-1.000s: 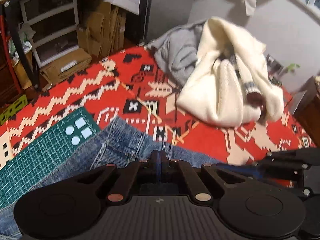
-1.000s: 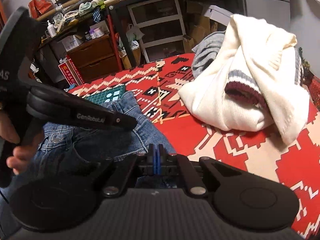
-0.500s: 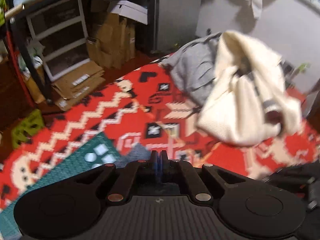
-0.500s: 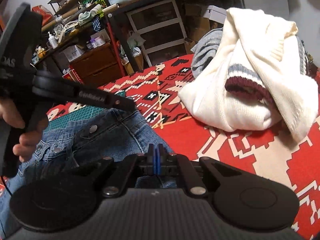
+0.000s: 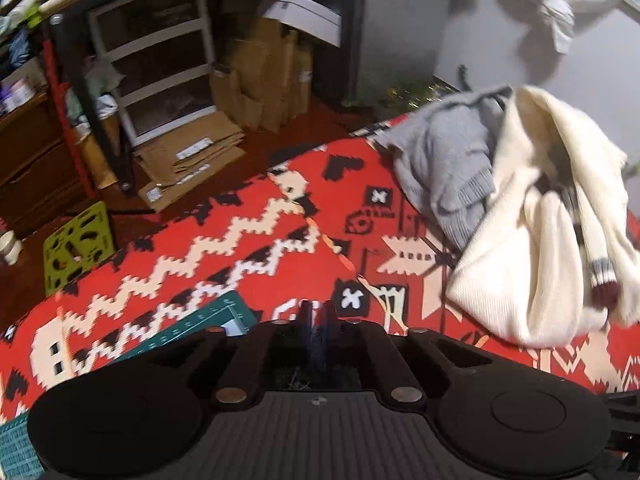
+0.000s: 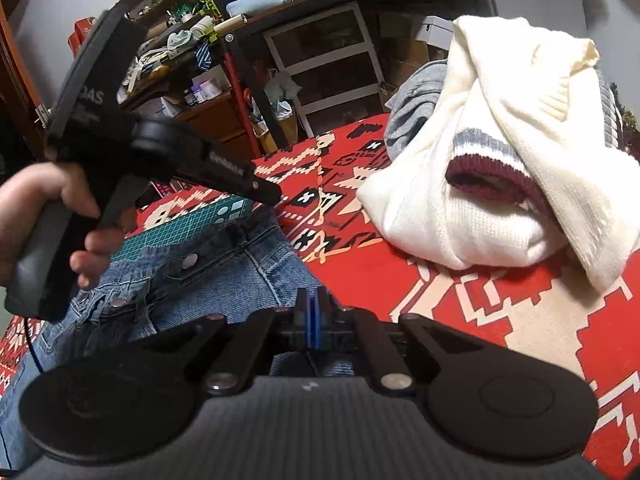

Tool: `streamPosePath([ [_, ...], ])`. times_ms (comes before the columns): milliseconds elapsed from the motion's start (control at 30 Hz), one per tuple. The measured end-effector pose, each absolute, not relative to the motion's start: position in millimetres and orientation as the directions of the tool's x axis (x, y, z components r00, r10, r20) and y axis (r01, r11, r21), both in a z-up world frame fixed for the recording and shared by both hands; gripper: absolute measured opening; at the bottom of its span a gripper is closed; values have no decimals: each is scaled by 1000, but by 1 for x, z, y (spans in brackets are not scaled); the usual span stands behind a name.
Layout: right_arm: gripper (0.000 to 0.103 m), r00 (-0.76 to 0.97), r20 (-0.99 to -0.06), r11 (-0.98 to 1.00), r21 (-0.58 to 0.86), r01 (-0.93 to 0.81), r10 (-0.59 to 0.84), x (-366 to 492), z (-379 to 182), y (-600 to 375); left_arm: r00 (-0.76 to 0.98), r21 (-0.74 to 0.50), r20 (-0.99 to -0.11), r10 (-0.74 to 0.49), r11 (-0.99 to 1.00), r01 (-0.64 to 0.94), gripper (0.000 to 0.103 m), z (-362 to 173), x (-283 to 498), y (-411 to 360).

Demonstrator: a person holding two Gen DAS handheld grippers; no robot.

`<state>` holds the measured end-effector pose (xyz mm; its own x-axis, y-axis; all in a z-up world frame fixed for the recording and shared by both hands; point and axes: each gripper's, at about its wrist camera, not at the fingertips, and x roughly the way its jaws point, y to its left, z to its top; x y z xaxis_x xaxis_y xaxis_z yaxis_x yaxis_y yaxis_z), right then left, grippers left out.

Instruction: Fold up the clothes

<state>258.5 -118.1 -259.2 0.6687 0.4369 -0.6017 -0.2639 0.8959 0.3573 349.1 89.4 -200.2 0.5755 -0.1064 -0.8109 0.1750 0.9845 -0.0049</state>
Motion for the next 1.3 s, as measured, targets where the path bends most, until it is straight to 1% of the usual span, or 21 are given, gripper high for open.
streamPosePath([
  [67,2,672,-599,897,350,-269,435,257,-259,-118,588,-19,-802,-109,987,156,10,-192,338,93],
  [100,4,674,-600,900,342,-271,431,256,-259,-117,590,-34,-798,-121,987,157,13,-188,330,96],
  [133,5,677,-599,902,332,-275,427,254,-258,-116,595,-46,-793,-133,986,158,21,-183,319,98],
  [167,10,682,-596,904,320,-283,424,252,-257,-114,606,-52,-784,-135,987,153,26,-178,305,101],
  [200,17,688,-591,906,308,-290,421,250,-255,-112,617,-59,-775,-138,987,147,38,-173,292,105],
  [233,20,693,-586,908,296,-298,419,248,-254,-110,628,-64,-766,-139,988,141,48,-168,278,108],
  [267,30,700,-577,907,285,-311,421,245,-252,-108,640,-66,-756,-135,989,131,52,-163,263,111],
  [300,38,706,-565,905,275,-326,426,240,-249,-105,654,-66,-745,-128,991,118,60,-159,247,116],
  [333,43,713,-554,902,264,-341,431,236,-246,-103,668,-66,-734,-120,992,105,67,-156,231,121],
  [367,59,719,-542,900,253,-355,436,232,-243,-101,682,-64,-723,-109,994,91,69,-152,214,126],
  [400,82,720,-539,900,240,-365,436,227,-241,-99,699,-45,-711,-82,996,70,73,-150,194,132],
  [467,95,723,-533,897,224,-381,440,217,-237,-94,723,1,-691,-22,1000,31,79,-150,162,141],
  [500,96,722,-528,893,219,-393,447,213,-236,-91,734,20,-679,12,1000,2,82,-153,146,147],
  [567,101,716,-527,887,209,-413,457,204,-235,-83,740,36,-669,69,998,-60,83,-162,117,160],
  [700,102,690,-550,872,169,-460,471,187,-237,-63,701,-37,-703,117,979,-200,83,-191,81,192],
  [800,102,700,-558,870,87,-485,446,175,-240,-45,695,-60,-704,147,962,-265,83,-207,66,208],
  [933,102,683,-593,859,27,-512,426,167,-251,-31,711,-26,-680,180,963,-268,84,-217,60,216],
  [1067,103,673,-621,857,-5,-516,401,164,-259,-24,753,-77,-640,154,962,-263,86,-221,60,228],
  [1167,103,671,-627,858,-6,-514,397,164,-260,-24,766,-76,-622,161,961,-264,87,-229,62,229],
  [1233,103,665,-629,859,6,-512,401,165,-260,-25,780,-65,-603,165,965,-254,93,-234,62,226],
  [1300,103,667,-631,861,4,-509,397,165,-260,-24,782,-60,-603,160,968,-244,96,-235,61,224],
])
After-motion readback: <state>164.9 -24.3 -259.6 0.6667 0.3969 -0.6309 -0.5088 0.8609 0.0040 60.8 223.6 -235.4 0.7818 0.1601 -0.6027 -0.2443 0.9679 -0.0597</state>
